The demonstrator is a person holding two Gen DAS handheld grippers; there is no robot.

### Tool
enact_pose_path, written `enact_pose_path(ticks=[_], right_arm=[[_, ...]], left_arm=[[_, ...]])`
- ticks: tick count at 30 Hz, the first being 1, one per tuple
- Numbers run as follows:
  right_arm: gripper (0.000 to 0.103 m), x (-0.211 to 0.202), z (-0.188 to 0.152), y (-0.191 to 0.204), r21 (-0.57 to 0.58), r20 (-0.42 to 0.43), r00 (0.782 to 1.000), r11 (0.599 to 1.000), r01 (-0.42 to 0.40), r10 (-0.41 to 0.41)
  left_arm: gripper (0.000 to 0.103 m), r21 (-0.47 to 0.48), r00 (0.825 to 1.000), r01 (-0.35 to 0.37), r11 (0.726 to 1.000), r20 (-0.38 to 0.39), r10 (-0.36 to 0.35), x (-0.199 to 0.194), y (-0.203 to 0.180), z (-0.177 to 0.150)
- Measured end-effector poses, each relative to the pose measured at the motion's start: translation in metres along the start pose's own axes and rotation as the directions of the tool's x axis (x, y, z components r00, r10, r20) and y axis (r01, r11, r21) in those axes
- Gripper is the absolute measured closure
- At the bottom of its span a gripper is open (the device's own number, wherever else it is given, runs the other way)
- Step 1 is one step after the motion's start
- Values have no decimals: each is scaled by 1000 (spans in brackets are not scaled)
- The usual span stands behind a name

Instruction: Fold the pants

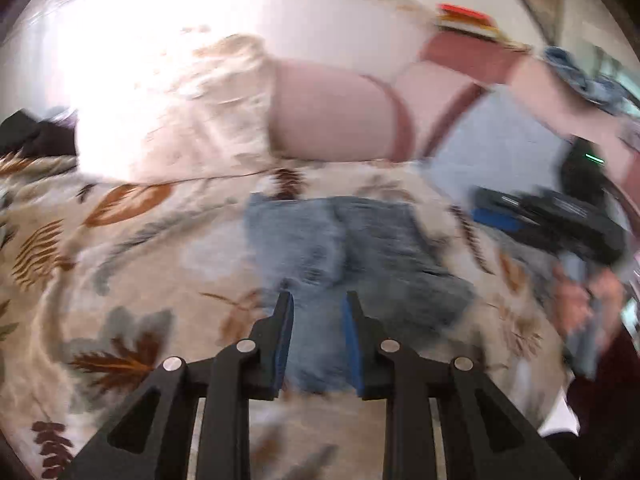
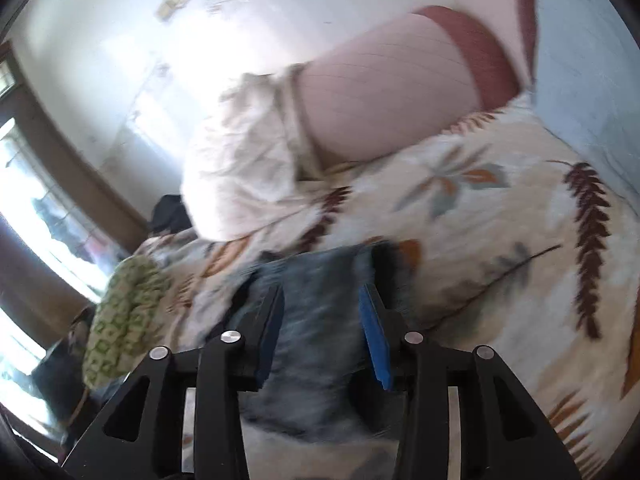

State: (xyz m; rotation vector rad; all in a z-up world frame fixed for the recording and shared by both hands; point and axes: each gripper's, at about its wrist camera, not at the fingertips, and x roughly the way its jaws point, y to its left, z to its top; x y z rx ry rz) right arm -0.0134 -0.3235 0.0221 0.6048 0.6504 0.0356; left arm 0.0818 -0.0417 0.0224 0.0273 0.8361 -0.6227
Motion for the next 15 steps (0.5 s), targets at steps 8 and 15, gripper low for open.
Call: enact_pose_path(ticks=[8, 15], right_arm=[[60, 56, -35, 35, 33, -23, 999, 999, -39, 39], [69, 93, -54, -17, 201, -174, 985, 979, 45, -10]], left_arm=[[79, 30, 989, -60, 998, -132, 64, 65, -3, -3], [80, 127, 978, -101, 987, -168, 122, 85, -40, -17]])
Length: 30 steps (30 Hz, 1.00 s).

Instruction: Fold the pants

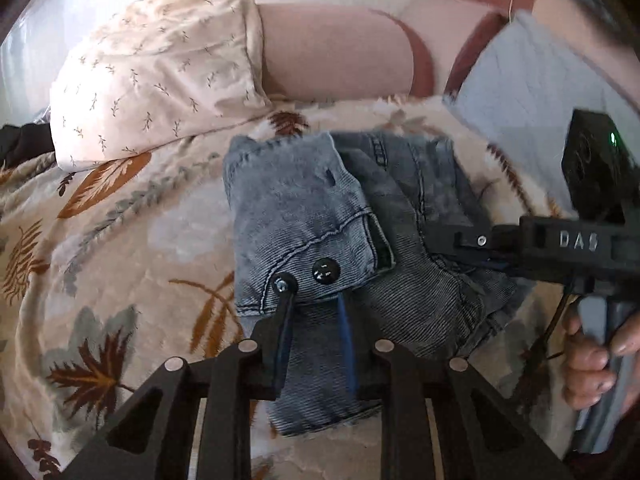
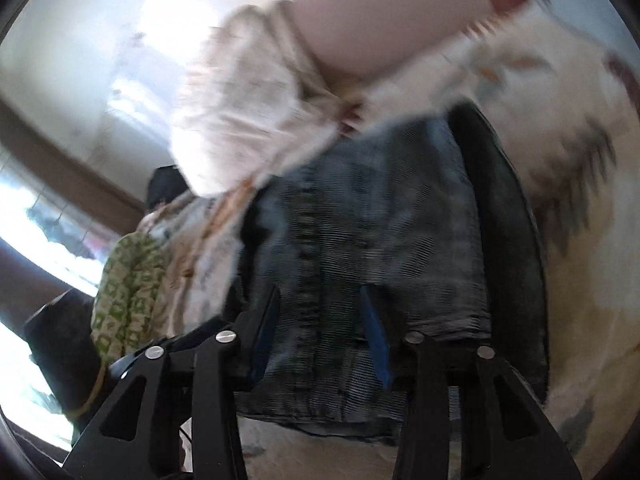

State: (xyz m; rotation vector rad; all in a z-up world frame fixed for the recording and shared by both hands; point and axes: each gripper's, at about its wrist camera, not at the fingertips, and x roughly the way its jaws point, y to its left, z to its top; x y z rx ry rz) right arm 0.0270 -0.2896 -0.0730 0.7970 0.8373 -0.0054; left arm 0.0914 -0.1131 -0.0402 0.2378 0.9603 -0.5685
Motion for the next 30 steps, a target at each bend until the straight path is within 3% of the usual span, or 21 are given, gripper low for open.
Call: enact_pose_path(ticks=[2, 9, 12, 14, 16, 19, 22, 26, 27, 30], right_arm=[[71, 6, 1, -15, 47, -35, 999, 999, -10, 12], [74, 9, -5, -38, 93, -39, 997, 993, -67, 71], [74, 8, -4, -37, 81, -39, 997, 994, -69, 73], [71, 1, -1, -36, 90, -45, 994, 992, -91, 95], [66, -14, 7, -34, 110, -18, 993, 987, -116, 119], [61, -40, 20, -22, 20, 111, 985, 990, -138, 135], [60, -39, 35, -23, 20, 153, 966, 977, -214, 209], [60, -26, 50, -33, 46, 194, 958, 973, -226, 213], [60, -22, 54, -36, 54, 198, 957, 973, -226, 211], [60, -9, 67, -56, 117, 218, 971, 985, -124, 96]], left_arm=[[80, 9, 1000, -29, 1000, -8, 29, 6, -6, -2], [80, 63, 993, -107, 992, -35, 110, 23, -20, -7], [80, 34, 993, -95, 995, -66, 97, 17, -17, 1], [80, -5, 998, -51, 999, -47, 50, 1, -9, 8], [80, -15, 999, -44, 999, 15, 45, -17, -4, 19], [80, -5, 995, -74, 997, 63, 74, -29, 0, 40], [80, 3, 992, -109, 994, 61, 109, -17, -2, 57], [80, 3, 992, -124, 992, 8, 124, 19, -5, 69], [80, 3, 991, -132, 991, -7, 132, 27, -6, 69], [80, -2, 990, -137, 991, -29, 137, 45, -6, 69]])
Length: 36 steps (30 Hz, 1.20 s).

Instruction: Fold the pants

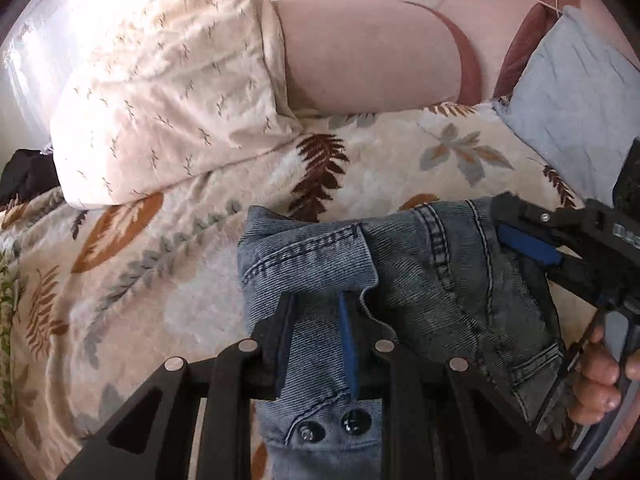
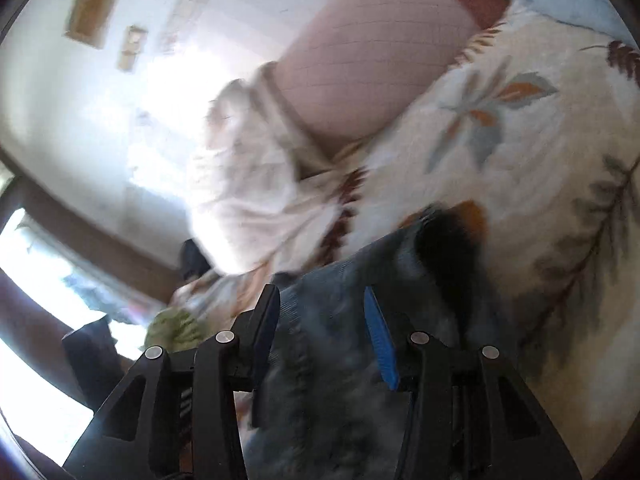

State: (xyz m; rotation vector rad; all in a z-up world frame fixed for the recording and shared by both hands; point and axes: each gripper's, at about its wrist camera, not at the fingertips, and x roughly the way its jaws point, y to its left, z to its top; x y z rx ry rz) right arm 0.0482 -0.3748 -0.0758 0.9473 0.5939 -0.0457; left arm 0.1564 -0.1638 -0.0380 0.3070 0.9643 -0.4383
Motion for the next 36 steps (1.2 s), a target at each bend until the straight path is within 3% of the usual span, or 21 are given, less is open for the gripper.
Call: enact_pose_path(ticks=[2, 5, 10, 14, 17, 18, 20, 22, 24, 26, 28, 30, 36], right_arm=[[61, 9, 5, -17, 69, -10, 1000, 997, 27, -26], [66, 18, 7, -42, 161, -41, 999, 987, -3, 10], [67, 24, 1, -29, 50, -44, 995, 995, 88, -86], [67, 20, -4, -22, 53, -37, 993, 992, 115, -114], [57, 2, -7, -7, 49, -23, 991, 990, 132, -131], [57, -10, -9, 4, 17, -3, 990, 990, 140, -140], [56, -26, -12, 21, -38, 39, 988, 988, 150, -149], [55, -55, -21, 42, -89, 114, 982, 983, 159, -149], [52, -77, -33, 58, -125, 178, 974, 978, 165, -141], [42, -99, -48, 77, -156, 247, 957, 968, 197, -155], [32, -116, -67, 98, -199, 318, 932, 950, 243, -172], [31, -129, -89, 116, -256, 370, 912, 923, 286, -180], [24, -148, -138, 137, -292, 450, 866, 881, 373, -217]], left_arm=[[80, 17, 1000, -3, 1000, -12, 3, 8, -4, 0], [80, 62, 997, -41, 997, -62, 45, 26, -14, 0], [80, 89, 992, -71, 994, -96, 79, 36, -20, 4], [77, 81, 993, -90, 993, -69, 95, 25, -18, 3], [75, 27, 995, -91, 995, -29, 92, -2, -10, -5], [73, 14, 995, -103, 995, -4, 103, -16, -8, -10], [47, 1, 989, -134, 991, 63, 133, -45, -6, -21], [32, -16, 978, -158, 987, 137, 159, -76, -4, -33], [25, -28, 963, -172, 985, 207, 174, -106, -1, -44], [10, -34, 951, -192, 981, 242, 194, -130, 3, -53], [3, -45, 934, -217, 975, 282, 221, -153, 6, -64], [0, -56, 916, -223, 973, 331, 229, -175, 12, -75], [0, -98, 885, -220, 970, 399, 241, -207, 28, -103]])
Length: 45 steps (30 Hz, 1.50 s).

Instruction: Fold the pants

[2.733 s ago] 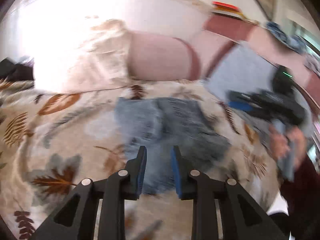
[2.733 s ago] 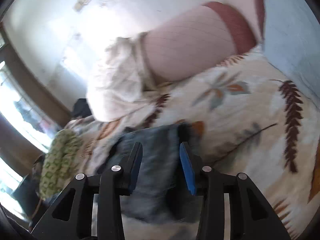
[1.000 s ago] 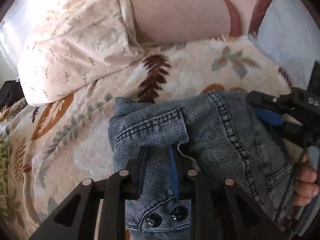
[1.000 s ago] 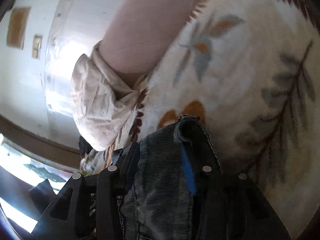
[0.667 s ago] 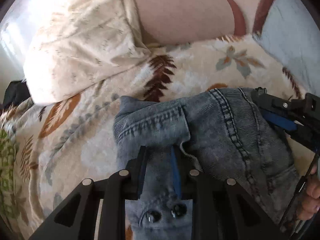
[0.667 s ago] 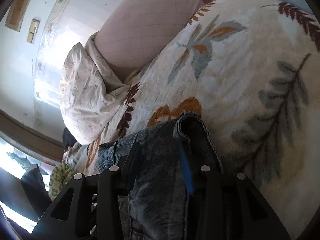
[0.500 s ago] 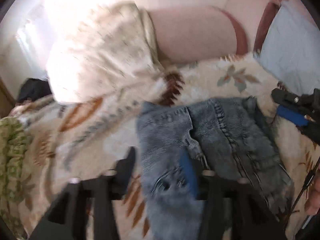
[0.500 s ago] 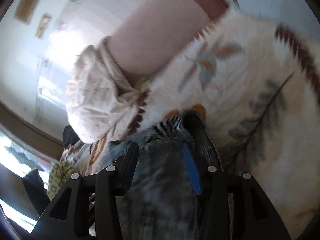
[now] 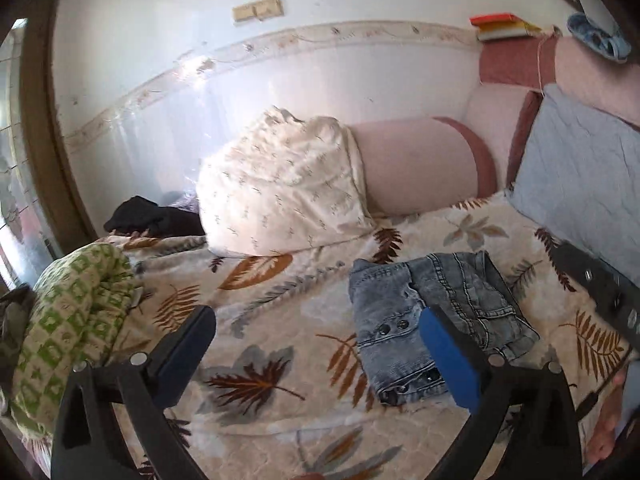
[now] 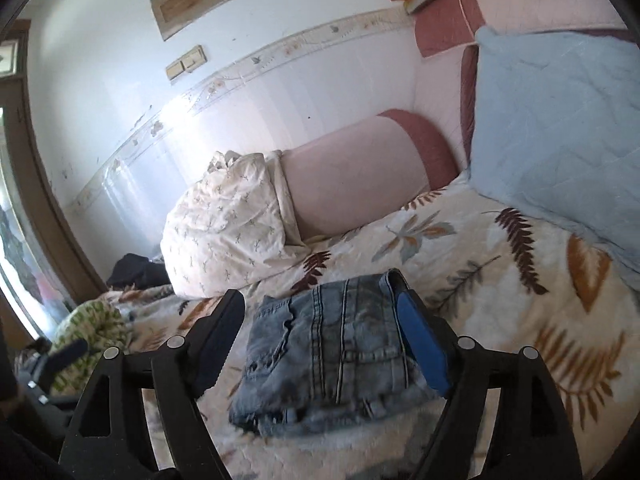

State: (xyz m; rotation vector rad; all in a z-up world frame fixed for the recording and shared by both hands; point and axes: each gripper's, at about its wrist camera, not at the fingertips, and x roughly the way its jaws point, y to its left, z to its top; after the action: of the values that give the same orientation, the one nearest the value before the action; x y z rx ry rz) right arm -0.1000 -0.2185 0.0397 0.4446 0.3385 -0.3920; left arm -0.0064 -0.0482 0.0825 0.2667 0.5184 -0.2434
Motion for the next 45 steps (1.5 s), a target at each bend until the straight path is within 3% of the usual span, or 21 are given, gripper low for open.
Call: enact_pose_path(ticks=[4, 10, 14, 18, 20, 23, 26, 30, 32, 34, 37, 39, 43, 45], right_arm=[[22, -18, -15, 14, -78, 71, 995, 994, 72, -67], [15, -22, -24, 28, -181, 146, 981, 971, 153, -128], [15, -4, -19, 14, -121, 72, 986, 980, 156, -148], [15, 25, -15, -16, -44, -83, 991, 994, 103, -106], [15, 35, -14, -33, 31, -156, 987, 998, 52, -47], [15, 56, -8, -70, 166, -231, 972, 983, 81, -41], [15, 75, -4, -96, 230, -277, 960, 966, 115, -48], [15, 102, -4, -117, 267, -334, 942, 956, 123, -29], [15, 110, -5, -116, 287, -350, 937, 952, 104, 3], [15, 113, -4, -109, 288, -340, 938, 957, 41, 62], [15, 113, -7, -81, 211, -344, 930, 976, -61, 132], [15, 113, -11, -61, 140, -341, 927, 983, -117, 158], [15, 125, -25, -33, 37, -395, 909, 991, -131, 135], [17, 135, -40, -21, -69, -443, 896, 995, -78, 40]], left_arm=[[0, -44, 999, -14, 999, 37, 16, -6, 11, -9], [0, -79, 1000, -22, 997, -15, 21, 12, 24, -24], [0, -113, 997, -1, 994, -76, -8, 37, 35, -35], [0, -156, 989, 54, 986, -125, -74, 65, 42, -47], [0, -177, 978, 103, 979, -161, -132, 81, 41, -50], [0, -214, 955, 182, 960, -194, -224, 101, 39, -54], [0, -241, 936, 231, 943, -211, -283, 116, 36, -54], [0, -291, 888, 312, 905, -250, -387, 142, 28, -56], [0, -287, 875, 309, 907, -287, -389, 151, 21, -61], [0, -246, 869, 288, 926, -339, -360, 158, 12, -67], [0, -123, 882, 237, 964, -389, -266, 159, -6, -78], [0, -61, 903, 216, 975, -367, -223, 154, -15, -81], [0, -5, 914, 192, 981, -362, -181, 150, -21, -83], [0, 9, 914, 189, 982, -367, -172, 151, -22, -85]])
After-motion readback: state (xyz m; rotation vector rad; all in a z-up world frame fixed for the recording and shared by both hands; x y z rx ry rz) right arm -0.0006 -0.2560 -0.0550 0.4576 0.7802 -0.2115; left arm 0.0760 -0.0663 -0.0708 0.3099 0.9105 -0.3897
